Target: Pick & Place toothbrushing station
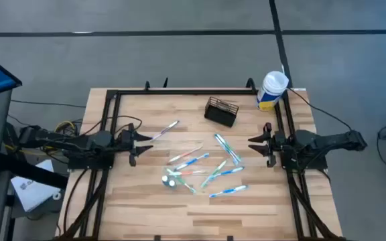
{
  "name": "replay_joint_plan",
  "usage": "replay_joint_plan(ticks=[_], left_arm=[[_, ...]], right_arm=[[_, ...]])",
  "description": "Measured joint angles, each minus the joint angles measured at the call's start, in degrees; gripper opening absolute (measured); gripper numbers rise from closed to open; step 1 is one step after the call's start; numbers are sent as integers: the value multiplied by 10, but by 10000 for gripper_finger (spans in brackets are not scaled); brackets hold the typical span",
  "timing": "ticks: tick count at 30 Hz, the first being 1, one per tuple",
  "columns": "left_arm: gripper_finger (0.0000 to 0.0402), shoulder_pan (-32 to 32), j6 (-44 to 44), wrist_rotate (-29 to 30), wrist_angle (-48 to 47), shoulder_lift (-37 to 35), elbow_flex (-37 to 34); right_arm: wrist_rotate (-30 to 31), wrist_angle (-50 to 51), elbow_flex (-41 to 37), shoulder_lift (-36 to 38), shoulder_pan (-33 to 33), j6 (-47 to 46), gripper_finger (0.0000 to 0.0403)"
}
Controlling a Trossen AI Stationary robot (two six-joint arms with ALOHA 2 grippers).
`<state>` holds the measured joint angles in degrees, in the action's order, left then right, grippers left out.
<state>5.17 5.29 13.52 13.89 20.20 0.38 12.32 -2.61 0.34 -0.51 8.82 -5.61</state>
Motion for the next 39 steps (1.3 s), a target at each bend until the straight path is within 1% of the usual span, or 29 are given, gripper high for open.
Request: replay_joint_plan(ticks=[2, 7, 9, 15, 19, 23, 27, 30, 34, 39], left_arm=[[159, 0, 1, -16, 8, 8, 0], [159, 0, 2, -23, 12, 14, 0], [159, 0, 3, -39, 17, 14, 0], [159, 0, 50, -94, 26, 18, 0], [159, 13, 74, -104, 27, 43, 0], [159, 43, 102, -104, 54, 92, 0], [159, 85, 106, -103, 113, 157, 0], [159, 119, 103, -82, 168, 212, 0], [159, 155, 106, -49, 213, 285, 0], [159, 186, 154, -37, 268, 361, 0]], right_arm=[[0, 0, 0, 0, 0, 0, 111], [0, 0, 0, 0, 0, 0, 111], [0, 0, 0, 0, 0, 0, 111], [0, 0, 0, 0, 0, 0, 111], [0, 0, 0, 0, 0, 0, 111], [0, 0, 0, 0, 0, 0, 111], [0, 0, 0, 0, 0, 0, 111], [0, 0, 0, 0, 0, 0, 111], [0, 0, 0, 0, 0, -3, 111], [0, 0, 0, 0, 0, -4, 111]])
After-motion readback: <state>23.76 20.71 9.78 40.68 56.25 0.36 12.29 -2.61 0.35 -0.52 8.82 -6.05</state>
